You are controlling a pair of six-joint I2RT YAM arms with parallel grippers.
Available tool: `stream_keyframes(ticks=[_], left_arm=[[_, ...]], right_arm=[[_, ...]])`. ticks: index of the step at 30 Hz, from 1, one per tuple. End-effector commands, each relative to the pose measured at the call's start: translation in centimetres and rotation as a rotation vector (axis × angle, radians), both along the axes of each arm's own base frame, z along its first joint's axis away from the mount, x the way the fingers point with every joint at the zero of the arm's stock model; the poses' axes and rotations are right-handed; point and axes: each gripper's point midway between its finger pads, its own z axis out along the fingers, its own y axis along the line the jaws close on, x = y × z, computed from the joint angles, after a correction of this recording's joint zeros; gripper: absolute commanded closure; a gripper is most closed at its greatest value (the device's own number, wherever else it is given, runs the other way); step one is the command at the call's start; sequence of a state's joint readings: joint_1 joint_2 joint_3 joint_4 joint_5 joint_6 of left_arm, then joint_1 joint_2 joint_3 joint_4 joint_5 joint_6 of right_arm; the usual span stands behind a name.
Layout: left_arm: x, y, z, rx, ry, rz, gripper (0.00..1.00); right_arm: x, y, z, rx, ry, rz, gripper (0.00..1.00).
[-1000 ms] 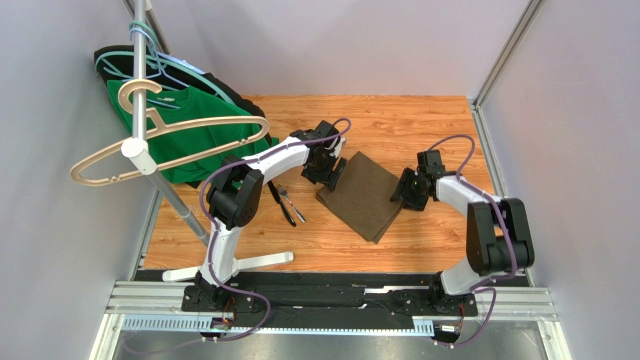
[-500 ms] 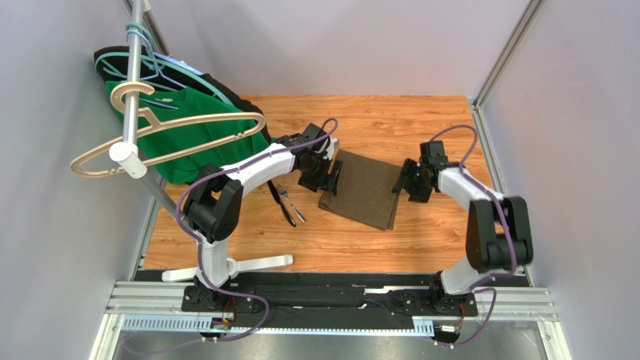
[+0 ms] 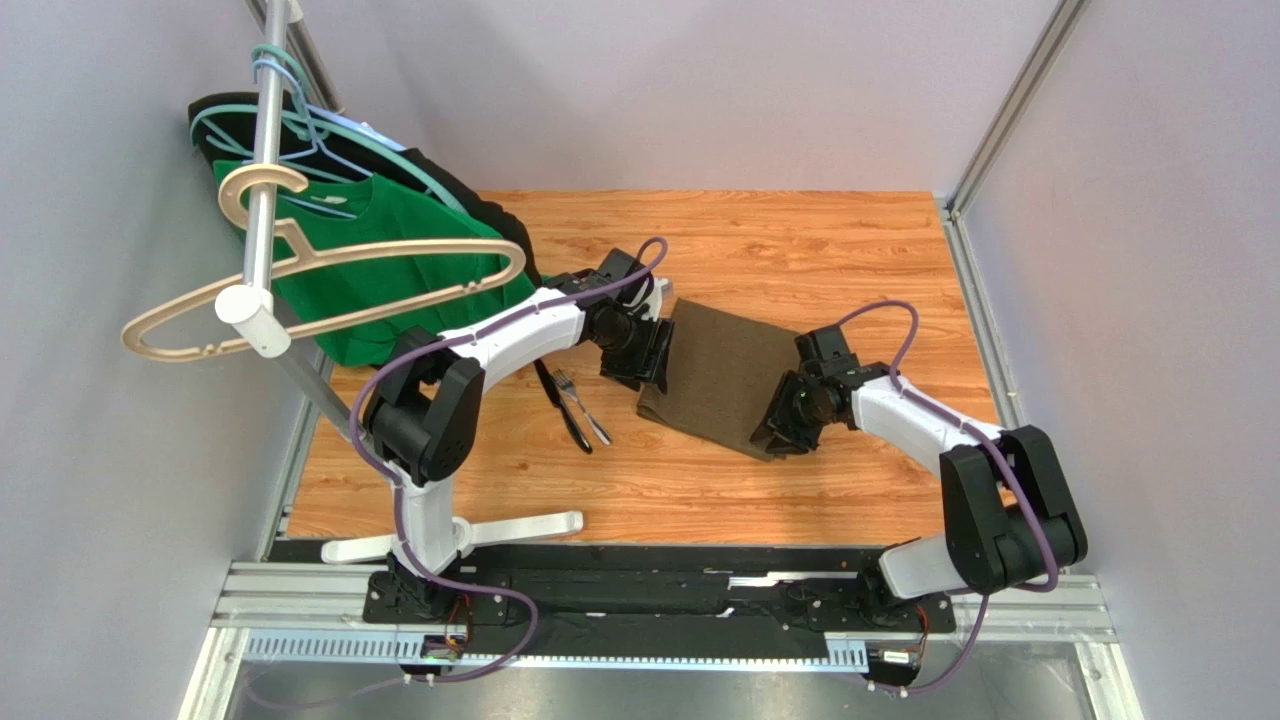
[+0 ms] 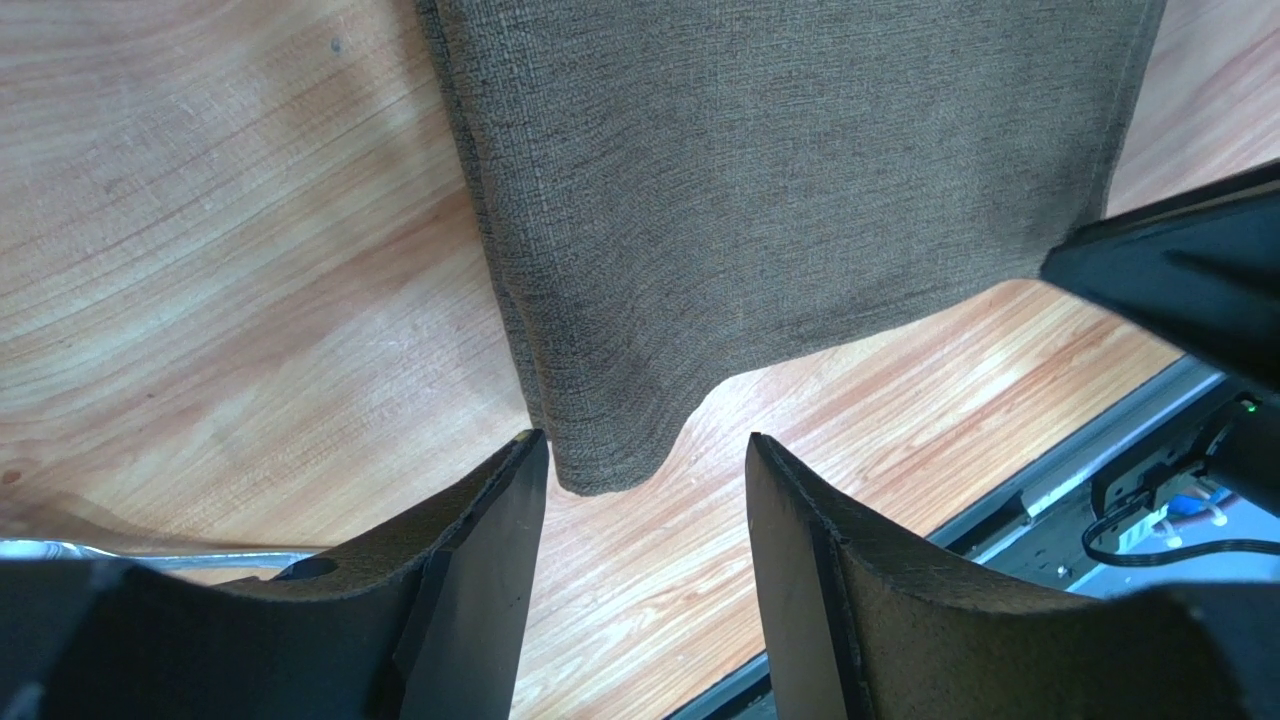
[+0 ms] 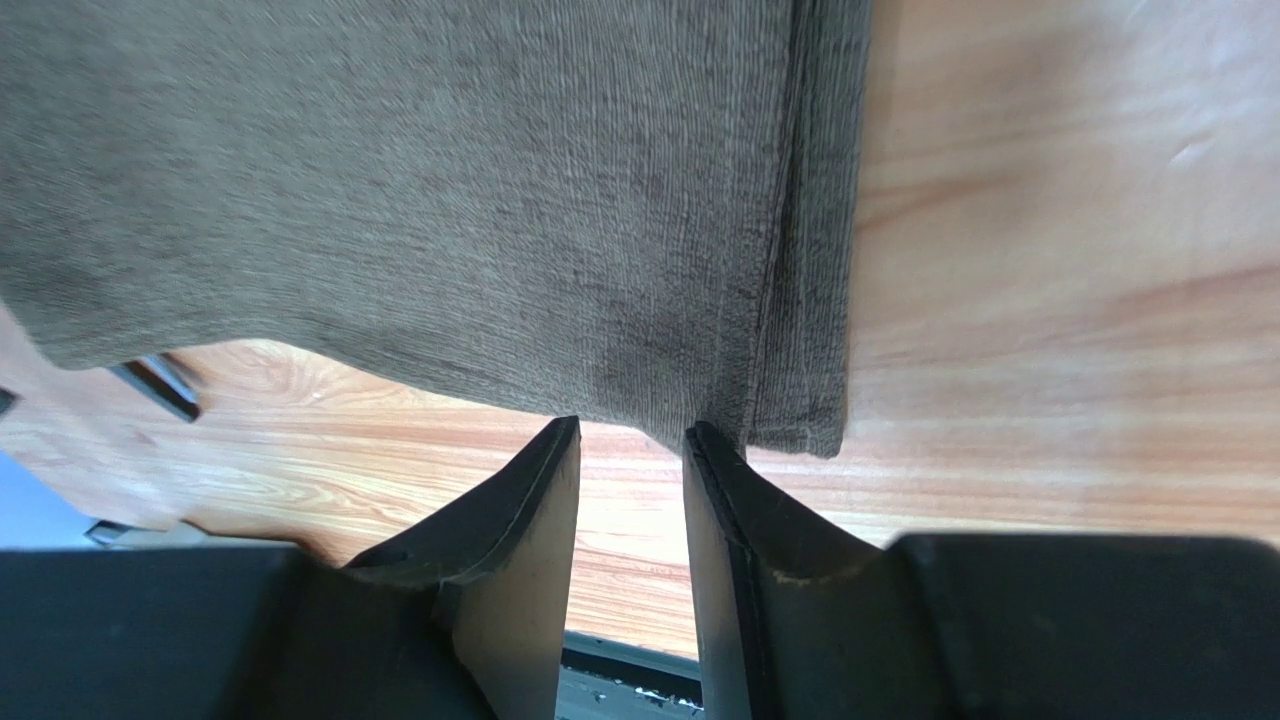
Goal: Fold the napkin into a case and place the utensils inside
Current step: Rotate the square-folded napkin at the center of the board, then pick up the square-folded napkin from the center of the board.
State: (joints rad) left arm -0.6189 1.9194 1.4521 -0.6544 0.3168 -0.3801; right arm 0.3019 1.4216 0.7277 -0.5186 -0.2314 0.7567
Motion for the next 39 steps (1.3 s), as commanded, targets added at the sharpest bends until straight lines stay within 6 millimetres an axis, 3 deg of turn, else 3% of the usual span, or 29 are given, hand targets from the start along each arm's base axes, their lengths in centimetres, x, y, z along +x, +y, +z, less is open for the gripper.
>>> stream_keyframes(ticks=[1, 11, 16, 20, 26, 30, 39], left_arm=[[0.0, -0.3, 0.5, -0.025, -0.005, -0.017, 0.40], [-0.4, -0.1, -0.2, -0.020, 0.012, -0.025, 0.41], [-0.8, -0.1, -0.4, -0.029, 0.026, -0.030, 0.41], [-1.9, -0.9, -0.7, -0.093, 0.073, -0.032, 0.41], [-2.9, -1.3, -1.2, -0.122, 0.095, -0.033, 0.47], [-3.0, -1.2, -1.2, -0.124, 0.094, -0.029, 0.48], [-3.5, -0.9, -1.0, -0.125, 0.098, -0.038, 0.44]], right_arm=[[-0.5, -0.1, -0.1, -0.053, -0.001, -0.049, 0.64], [-2.6, -1.5, -0.8, -0.114, 0.017, -0.039, 0.59], [-2.9, -1.9, -0.1, -0.119, -0.014, -0.034, 0.56], [-3.2, -3.5, 0.6, -0.196, -0.035, -0.016, 0.51], [-4.5, -3.9, 0.1, -0.186, -0.034, -0.030, 0.51], [-2.9, -2.9, 0.1, -0.149, -0.074, -0.019, 0.56], [-2.5, -2.5, -1.2, -0.134, -0.062, -0.038, 0.60]])
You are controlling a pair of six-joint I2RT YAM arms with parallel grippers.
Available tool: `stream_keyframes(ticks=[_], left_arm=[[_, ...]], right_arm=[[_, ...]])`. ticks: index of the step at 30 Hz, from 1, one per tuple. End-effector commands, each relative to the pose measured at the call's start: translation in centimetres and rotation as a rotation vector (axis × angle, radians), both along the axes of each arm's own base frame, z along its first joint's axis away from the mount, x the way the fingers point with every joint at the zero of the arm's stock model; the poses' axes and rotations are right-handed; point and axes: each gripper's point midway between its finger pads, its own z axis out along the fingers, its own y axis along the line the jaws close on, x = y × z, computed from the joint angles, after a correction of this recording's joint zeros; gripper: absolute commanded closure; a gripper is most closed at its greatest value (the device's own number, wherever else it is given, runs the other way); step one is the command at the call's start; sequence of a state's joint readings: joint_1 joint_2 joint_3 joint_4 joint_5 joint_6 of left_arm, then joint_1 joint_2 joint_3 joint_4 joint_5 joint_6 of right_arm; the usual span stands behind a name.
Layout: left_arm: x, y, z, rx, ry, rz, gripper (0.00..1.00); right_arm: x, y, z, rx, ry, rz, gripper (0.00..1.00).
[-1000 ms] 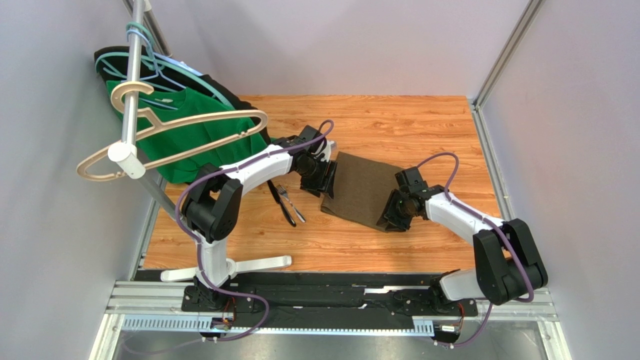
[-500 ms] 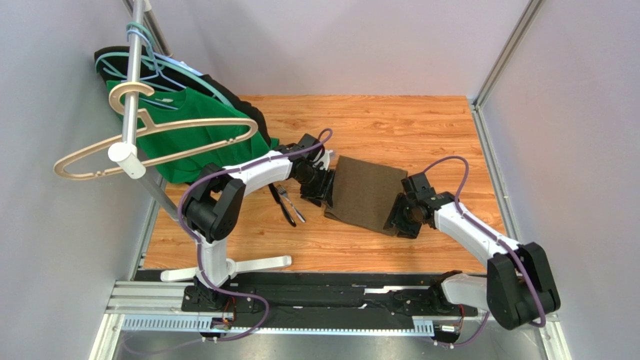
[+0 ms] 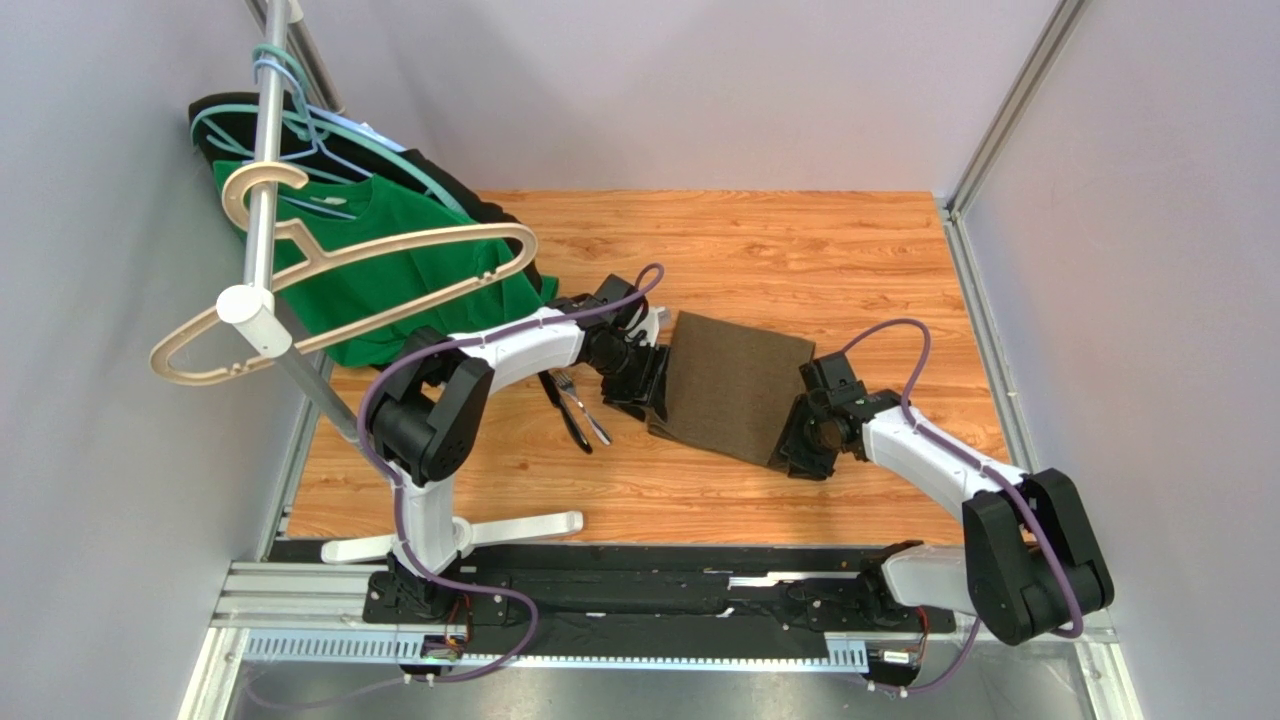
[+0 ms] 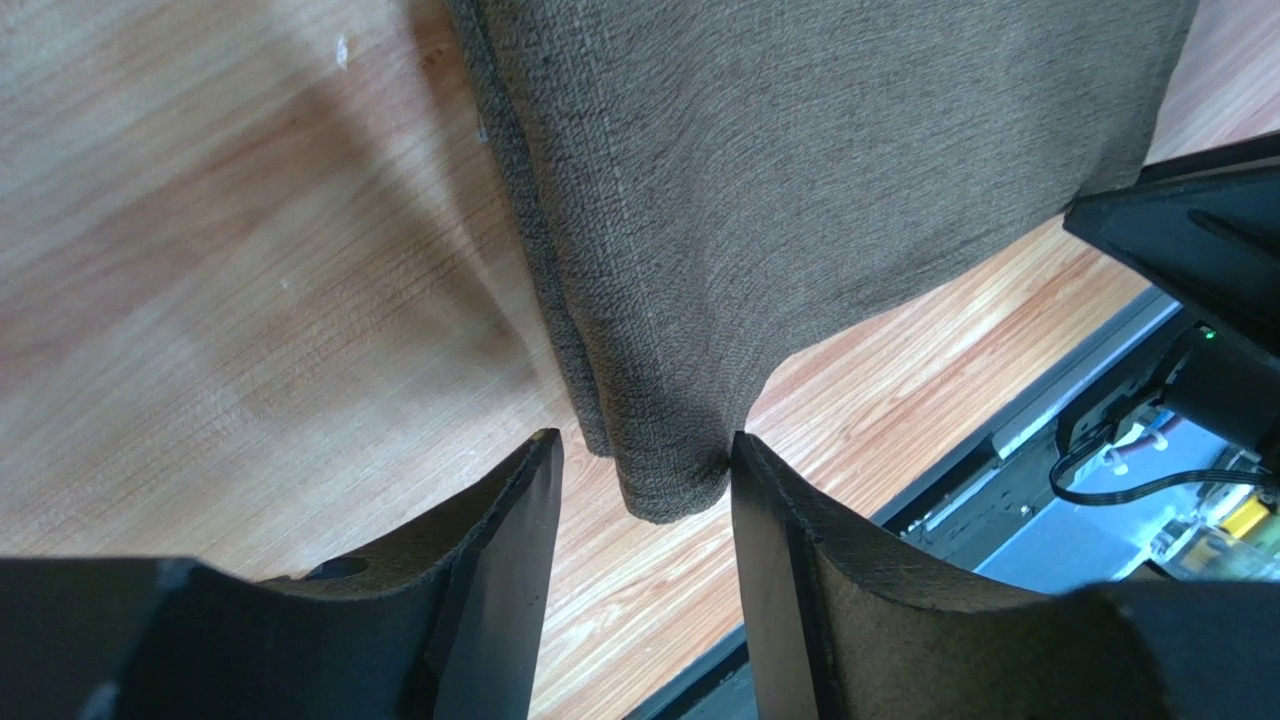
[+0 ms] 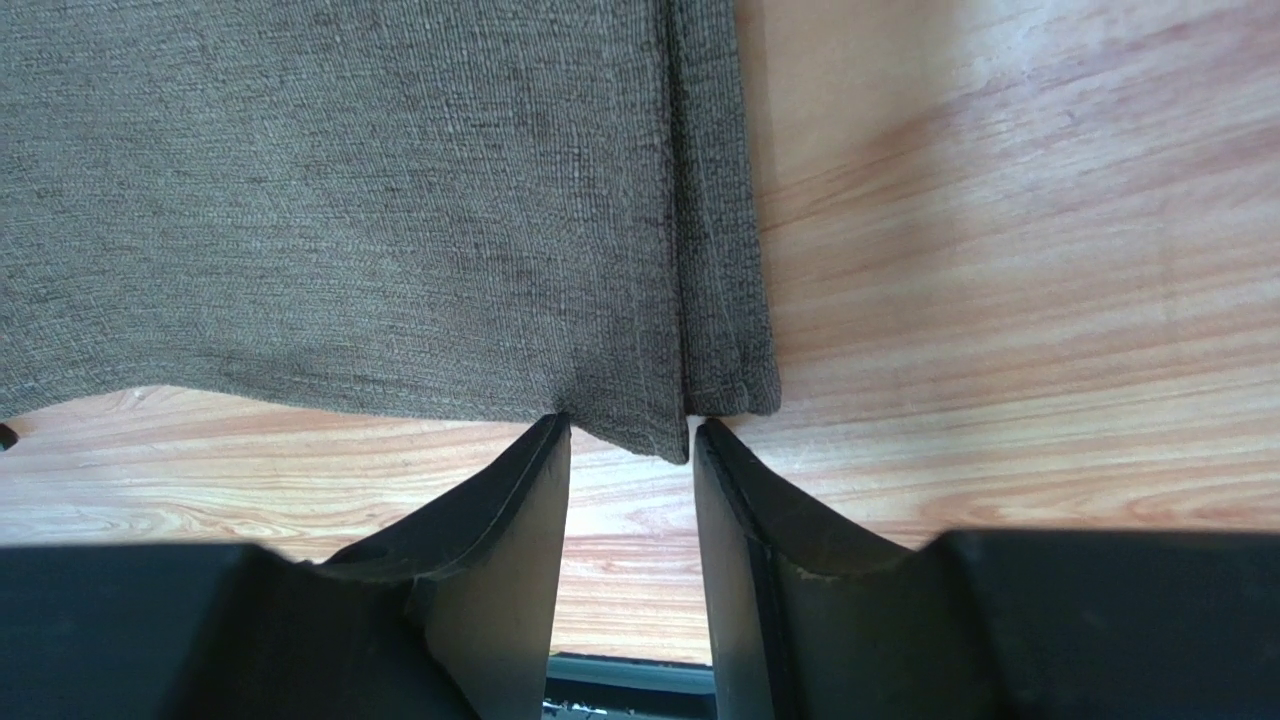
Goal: Fold the napkin into a case and place the utensils inside
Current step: Pick up the square-folded napkin from the center of the board.
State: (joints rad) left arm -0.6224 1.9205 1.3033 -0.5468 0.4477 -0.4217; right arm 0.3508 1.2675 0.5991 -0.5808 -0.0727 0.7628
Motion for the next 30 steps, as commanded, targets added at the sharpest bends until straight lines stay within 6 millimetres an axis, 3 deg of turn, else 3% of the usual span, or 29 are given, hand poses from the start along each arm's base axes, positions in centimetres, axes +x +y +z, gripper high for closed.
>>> stream_keyframes(ticks=[1, 7, 11, 19, 25, 30], left_arm=[[-0.3, -0.5, 1.9, -0.053, -0.028, -0.016, 0.44], [-0.5, -0.4, 1.9, -0.054, -0.024, -0.019, 0.42], [-0.7, -0.5, 2.1, -0.061, -0.021, -0.021, 0.45], [-1.0, -1.1, 2.0, -0.075, -0.011, -0.033, 0.41], [-0.7, -0.8, 2.1, -0.055, -0.026, -0.023, 0.52], [-0.2, -1.1, 3.2, -0.063, -0.046, -0.026, 0.67]], right_arm=[[1.1, 0.1, 0.0, 0.006, -0.048, -0.021, 0.61], [1.0, -0.2, -0.5, -0.008, -0.046, -0.038, 0.65], [0.6, -0.2, -0.7, 0.000, -0.033, -0.042, 0.74], [0.5, -0.2, -0.4, 0.000, -0.038, -0.039, 0.85], [0.3, -0.3, -0.6, -0.008, -0.025, -0.030, 0.87], [0.4, -0.1, 0.4, -0.001, -0.031, -0.014, 0.97]])
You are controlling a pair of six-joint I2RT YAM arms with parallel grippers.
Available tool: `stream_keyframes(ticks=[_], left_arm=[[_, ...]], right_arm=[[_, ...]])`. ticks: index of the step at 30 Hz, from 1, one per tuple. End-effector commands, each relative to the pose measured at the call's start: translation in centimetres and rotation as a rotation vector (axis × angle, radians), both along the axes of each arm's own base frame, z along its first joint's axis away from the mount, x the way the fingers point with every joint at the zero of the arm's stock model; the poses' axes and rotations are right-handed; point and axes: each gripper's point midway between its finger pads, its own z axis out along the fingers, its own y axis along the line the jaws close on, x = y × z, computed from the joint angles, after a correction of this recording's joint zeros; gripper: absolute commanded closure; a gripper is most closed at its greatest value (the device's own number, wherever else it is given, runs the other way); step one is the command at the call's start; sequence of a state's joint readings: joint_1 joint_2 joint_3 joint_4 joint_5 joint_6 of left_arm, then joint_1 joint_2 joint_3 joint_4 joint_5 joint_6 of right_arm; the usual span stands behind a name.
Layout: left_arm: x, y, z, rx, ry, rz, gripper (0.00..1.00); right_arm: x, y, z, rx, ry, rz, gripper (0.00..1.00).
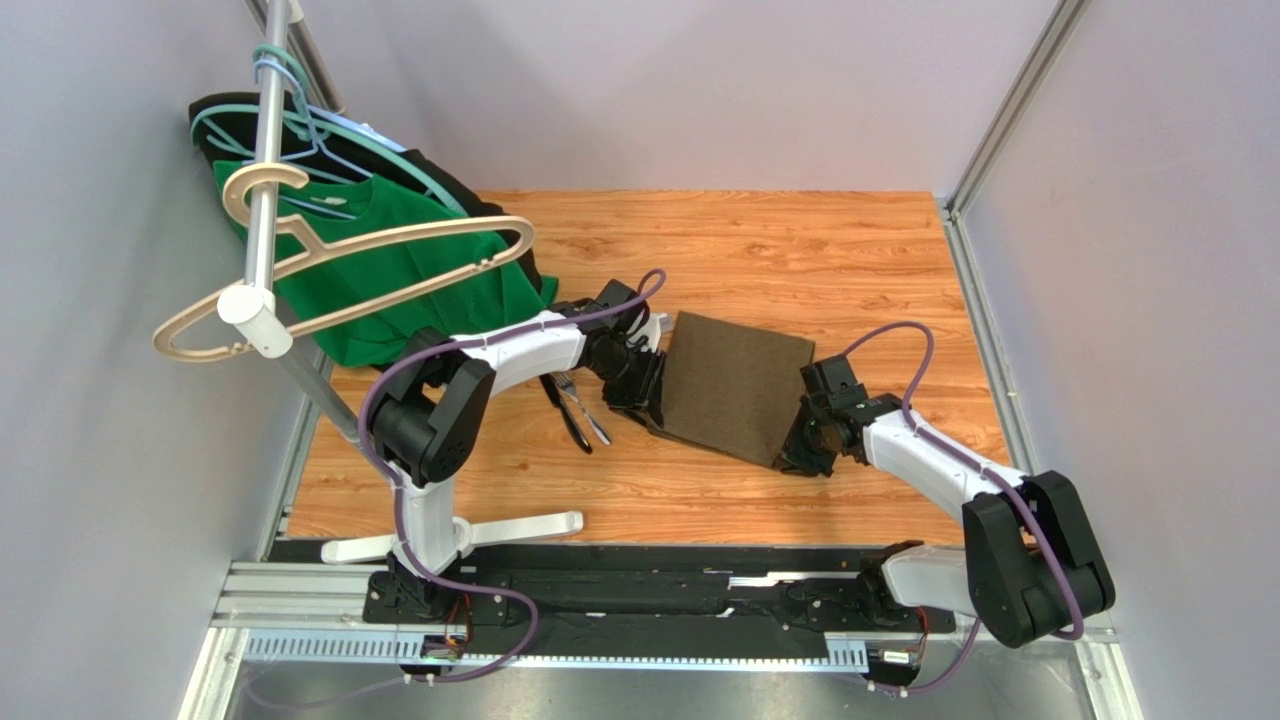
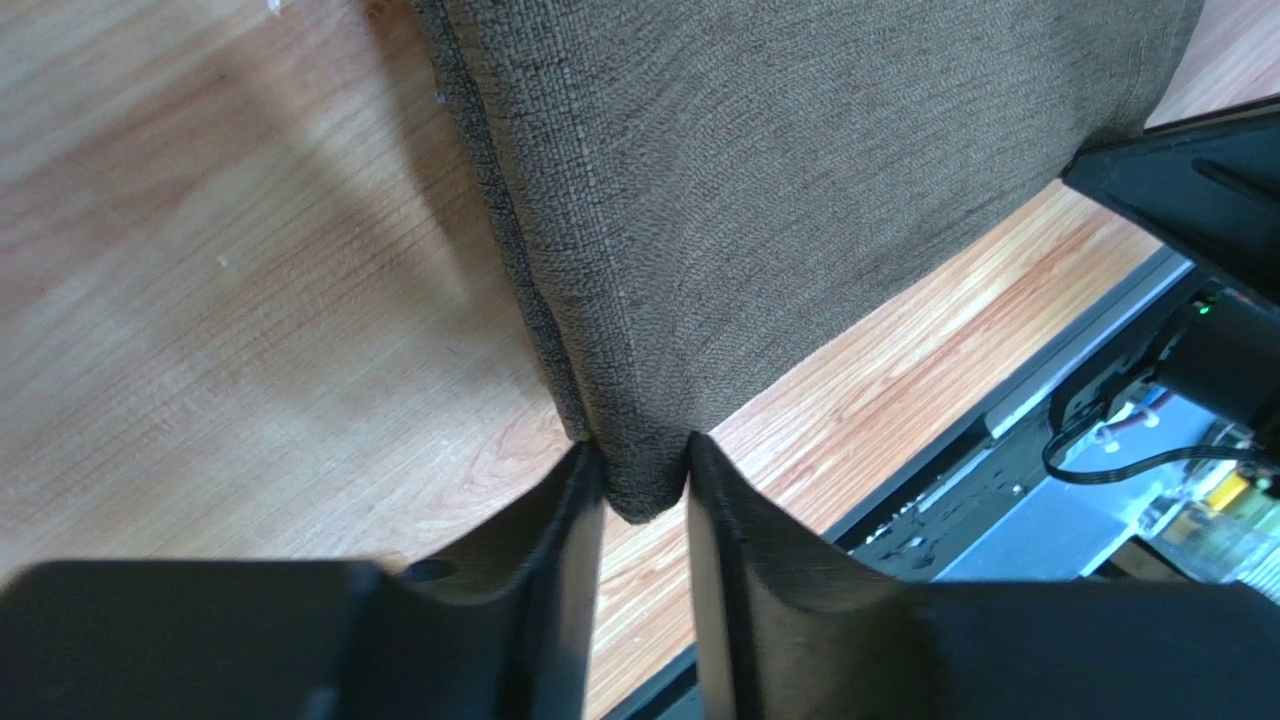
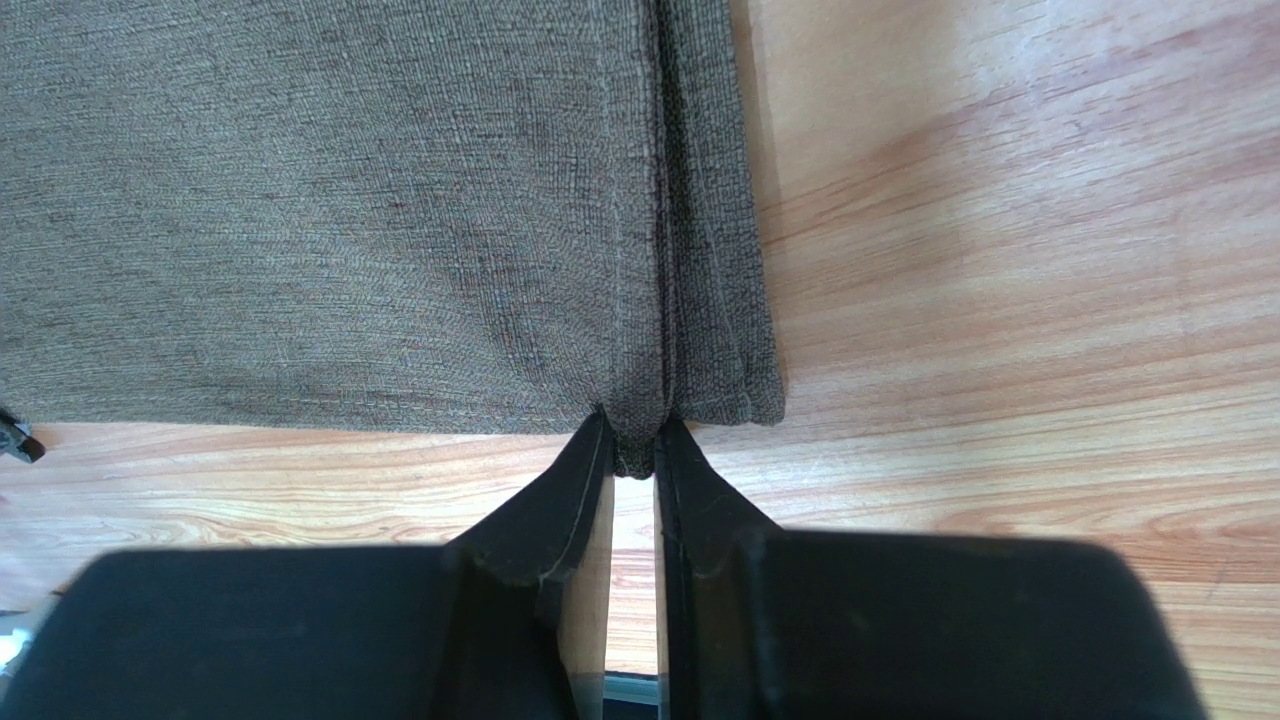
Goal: Fold the napkin into a case and place the utensils inside
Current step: Pick up the square-folded napkin from the center of the board.
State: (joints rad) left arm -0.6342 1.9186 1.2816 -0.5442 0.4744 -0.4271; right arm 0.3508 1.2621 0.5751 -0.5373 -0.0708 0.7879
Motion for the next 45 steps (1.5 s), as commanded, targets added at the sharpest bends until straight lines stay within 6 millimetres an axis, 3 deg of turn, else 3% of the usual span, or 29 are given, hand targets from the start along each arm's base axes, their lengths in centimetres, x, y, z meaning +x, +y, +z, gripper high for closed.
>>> stream_keyframes(ticks=[1, 8, 15, 21, 25, 31, 34, 35, 37, 38, 40, 45], left_arm=[[0.8, -1.0, 3.6, -0.062, -0.071, -0.008, 0.73], [1.0, -1.5, 5.4, -0.098, -0.086, -0.002, 1.00], [1.2, -1.9, 6.7, -0.131, -0.101, 0.015, 1.00], [0.9, -1.9, 5.0, -0.123, -0.066, 0.021, 1.00], [0.4, -1.8, 3.4, -0.107, -0.027, 0.026, 1.00], [-0.3, -1.9, 2.5, -0.113, 0.005, 0.022, 1.00], [0.3, -2.3, 4.6, -0.149, -0.044, 0.038, 1.00], [0.8, -2.6, 5.8, -0.164, -0.072, 0.041, 1.00], [1.7, -2.9, 7.4, -0.176, -0.118, 0.049, 1.00], [2.5, -3.2, 8.8, -0.188, -0.144, 0.051, 1.00], [4.1, -4.0, 10.8, -0.204, -0.198, 0.062, 1.00], [7.7, -4.8, 12.7, -0.205, -0.261, 0.141, 1.00]], right_arm=[[0.6, -0.1, 1.5, -0.010, -0.030, 0.012, 1.00], [1.3, 0.0, 4.7, -0.017, -0.071, 0.049, 1.00], [2.4, -1.2, 5.4, -0.104, -0.091, 0.114, 1.00], [3.2, -2.5, 5.2, -0.161, -0.096, 0.130, 1.00], [3.0, -2.9, 4.0, -0.183, -0.070, 0.137, 1.00], [2.8, -1.8, 3.4, -0.120, -0.061, 0.156, 1.00], [4.1, -1.8, 5.4, -0.134, -0.112, 0.157, 1.00], [5.8, -2.0, 7.3, -0.158, -0.165, 0.148, 1.00], [7.1, -2.5, 8.7, -0.206, -0.192, 0.162, 1.00], [8.7, -2.5, 10.6, -0.205, -0.239, 0.155, 1.00], [10.4, -2.7, 12.0, -0.225, -0.264, 0.159, 1.00], [16.6, -2.7, 17.8, -0.279, -0.412, 0.157, 1.00]])
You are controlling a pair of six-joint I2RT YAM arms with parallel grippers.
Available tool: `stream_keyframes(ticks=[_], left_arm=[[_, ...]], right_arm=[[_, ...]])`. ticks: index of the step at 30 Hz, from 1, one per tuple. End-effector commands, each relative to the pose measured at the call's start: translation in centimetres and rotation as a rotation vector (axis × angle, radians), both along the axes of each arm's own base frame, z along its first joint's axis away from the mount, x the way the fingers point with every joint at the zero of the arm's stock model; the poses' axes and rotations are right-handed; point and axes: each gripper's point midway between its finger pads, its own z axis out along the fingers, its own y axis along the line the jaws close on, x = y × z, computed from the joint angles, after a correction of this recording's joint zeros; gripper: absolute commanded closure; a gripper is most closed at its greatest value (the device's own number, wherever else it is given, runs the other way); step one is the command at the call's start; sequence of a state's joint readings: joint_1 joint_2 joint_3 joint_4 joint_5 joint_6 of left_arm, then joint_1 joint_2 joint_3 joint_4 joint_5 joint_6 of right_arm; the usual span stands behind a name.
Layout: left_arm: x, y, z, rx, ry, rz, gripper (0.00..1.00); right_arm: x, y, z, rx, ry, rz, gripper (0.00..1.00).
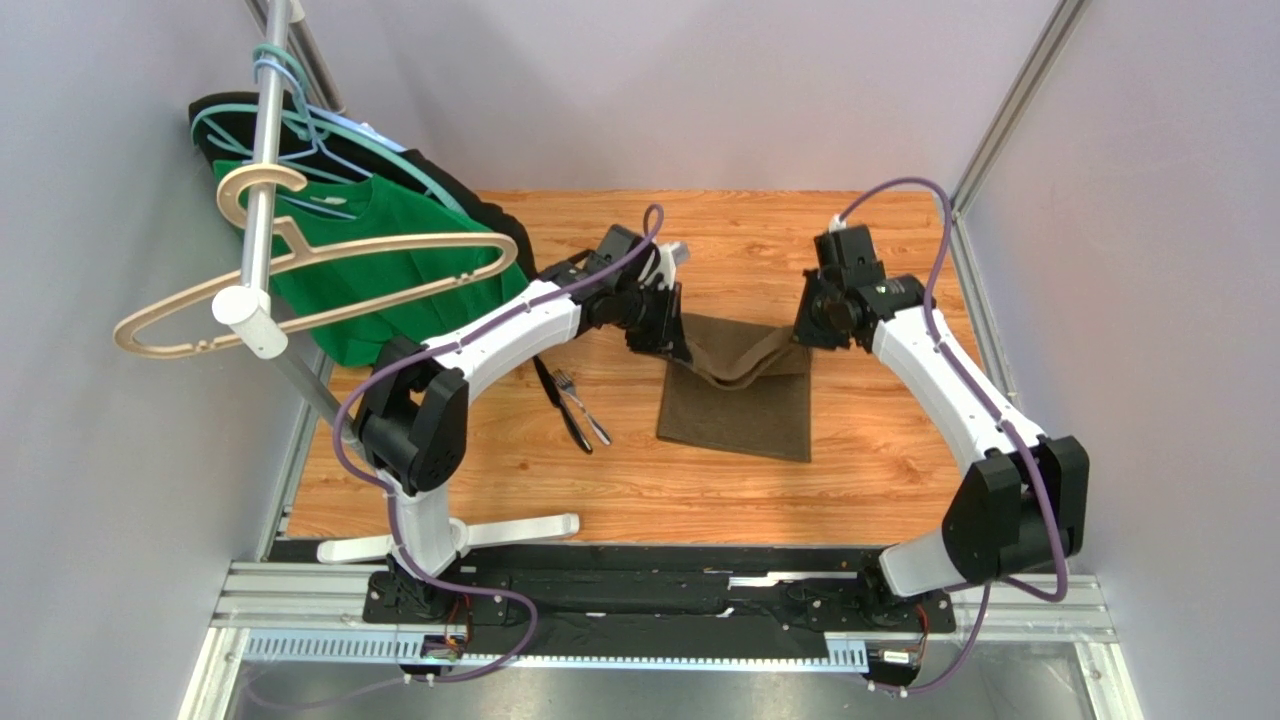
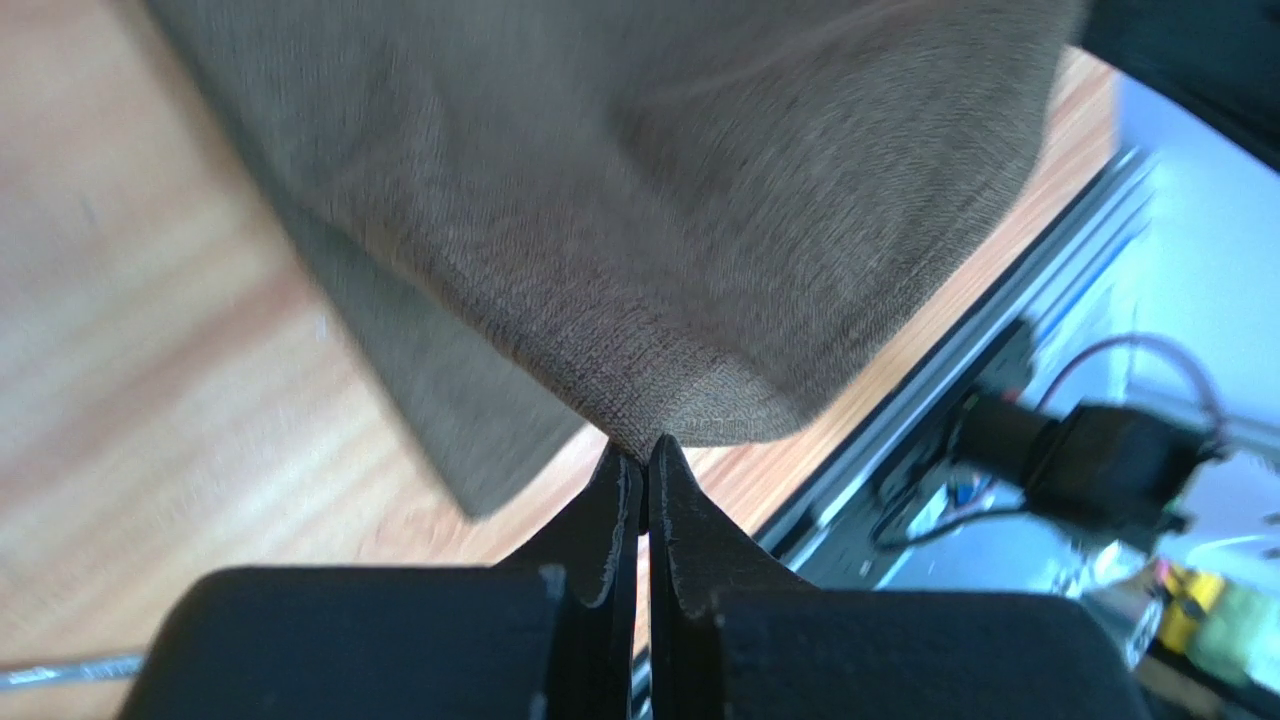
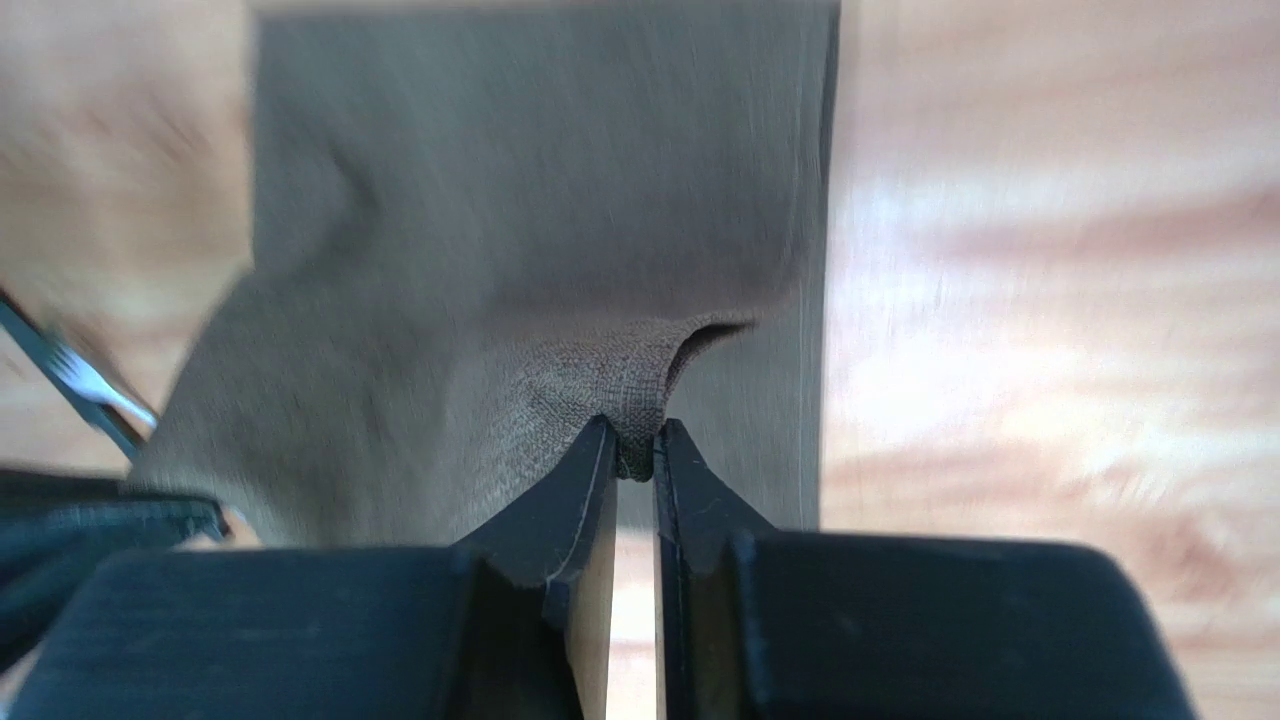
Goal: Fold the napkin into a case and place the utensils inside
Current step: Pick up the square-folded napkin from the center of the board, then smooth out the square-folded napkin at the center of the board.
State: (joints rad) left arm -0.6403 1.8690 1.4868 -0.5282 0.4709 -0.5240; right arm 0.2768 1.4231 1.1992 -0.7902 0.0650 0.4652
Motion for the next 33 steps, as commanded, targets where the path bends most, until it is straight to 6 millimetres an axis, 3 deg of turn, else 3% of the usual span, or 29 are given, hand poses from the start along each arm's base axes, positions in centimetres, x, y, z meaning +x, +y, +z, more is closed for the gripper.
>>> stream_keyframes(ticks=[1, 3, 4, 6, 7, 10, 22, 26, 27, 28, 29, 30, 32, 33], left_arm=[[3.9, -1.0, 5.0, -0.059, -0.122, 0.088, 1.00], [5.2, -1.2, 5.4, -0.060, -0.148, 0.124, 1.00], [6.0, -1.6, 6.7, -0.079, -0.178, 0.129, 1.00], [7.3, -1.7, 7.0, -0.069, -0.209, 0.145, 1.00], [8.0, -1.8, 8.1, -0.073, -0.233, 0.150, 1.00], [9.7, -1.5, 8.9, -0.056, -0.260, 0.172, 1.00], [13.7, -0.4, 8.5, -0.043, -0.288, 0.208, 1.00], [12.1, -0.5, 8.2, -0.067, -0.243, 0.175, 1.00], [11.1, -0.2, 6.4, -0.047, -0.197, 0.173, 1.00], [10.5, -0.5, 6.2, -0.062, -0.192, 0.162, 1.00], [9.6, -0.5, 6.5, -0.078, -0.179, 0.154, 1.00], [8.4, -0.3, 4.7, -0.059, -0.136, 0.148, 1.00], [6.5, -0.7, 4.5, -0.071, -0.109, 0.123, 1.00], [5.3, -0.5, 3.1, -0.049, -0.078, 0.111, 1.00]], right_arm=[[5.4, -0.9, 4.1, -0.094, -0.133, 0.013, 1.00], [7.3, -1.0, 5.8, -0.112, -0.177, 0.020, 1.00], [8.2, -1.1, 5.6, -0.123, -0.179, 0.021, 1.00], [9.4, -1.9, 6.3, -0.149, -0.197, 0.011, 1.00], [10.1, -1.7, 7.4, -0.126, -0.222, 0.018, 1.00], [11.7, -1.8, 8.1, -0.098, -0.247, 0.023, 1.00], [15.9, -1.1, 9.3, -0.109, -0.304, 0.084, 1.00], [13.8, -0.5, 8.0, -0.051, -0.240, 0.078, 1.00], [12.5, -0.5, 6.0, -0.041, -0.186, 0.078, 1.00], [11.5, -0.5, 6.5, -0.027, -0.193, 0.074, 1.00], [10.7, -0.5, 5.7, -0.021, -0.174, 0.072, 1.00], [9.9, -0.6, 5.1, -0.019, -0.158, 0.068, 1.00], [7.4, -0.4, 3.4, 0.015, -0.107, 0.070, 1.00], [6.6, -0.1, 2.9, 0.035, -0.090, 0.077, 1.00]])
